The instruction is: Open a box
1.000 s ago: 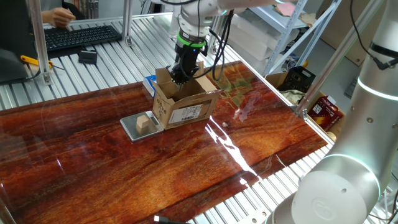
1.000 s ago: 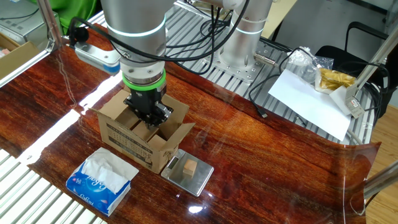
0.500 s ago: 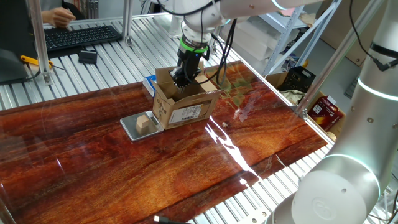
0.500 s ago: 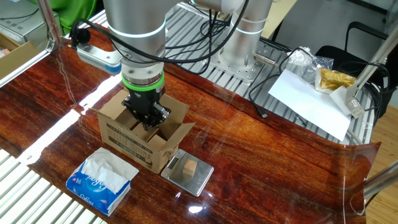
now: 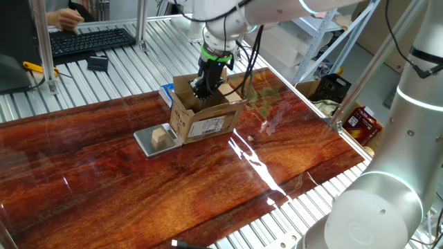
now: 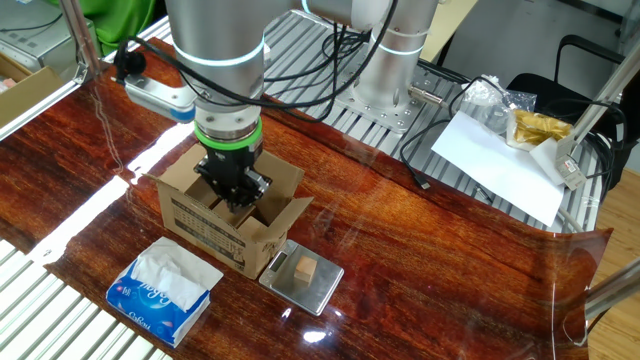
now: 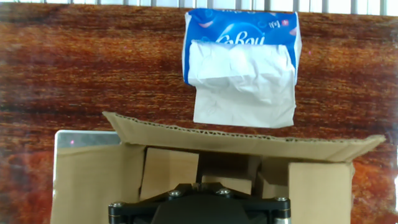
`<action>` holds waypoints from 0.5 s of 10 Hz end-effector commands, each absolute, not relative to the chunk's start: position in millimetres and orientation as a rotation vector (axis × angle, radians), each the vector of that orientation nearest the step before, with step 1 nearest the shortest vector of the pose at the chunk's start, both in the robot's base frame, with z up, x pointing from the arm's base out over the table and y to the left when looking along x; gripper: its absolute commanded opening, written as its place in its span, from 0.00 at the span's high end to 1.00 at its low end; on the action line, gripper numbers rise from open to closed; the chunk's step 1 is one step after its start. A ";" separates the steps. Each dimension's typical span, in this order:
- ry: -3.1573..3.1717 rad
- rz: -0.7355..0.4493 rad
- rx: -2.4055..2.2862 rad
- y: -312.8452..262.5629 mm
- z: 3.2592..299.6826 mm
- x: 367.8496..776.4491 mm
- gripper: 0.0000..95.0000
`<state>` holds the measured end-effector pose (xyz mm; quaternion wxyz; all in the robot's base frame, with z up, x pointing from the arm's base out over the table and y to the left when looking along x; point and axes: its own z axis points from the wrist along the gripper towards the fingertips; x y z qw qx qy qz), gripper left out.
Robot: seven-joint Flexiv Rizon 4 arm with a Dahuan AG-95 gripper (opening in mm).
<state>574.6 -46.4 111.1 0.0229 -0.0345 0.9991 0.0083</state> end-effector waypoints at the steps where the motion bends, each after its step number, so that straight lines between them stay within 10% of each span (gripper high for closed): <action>1: 3.084 0.015 -0.117 -49.2 107.9 574.2 1.00; 5: 3.063 -0.009 -0.137 -53.5 100.3 572.9 1.00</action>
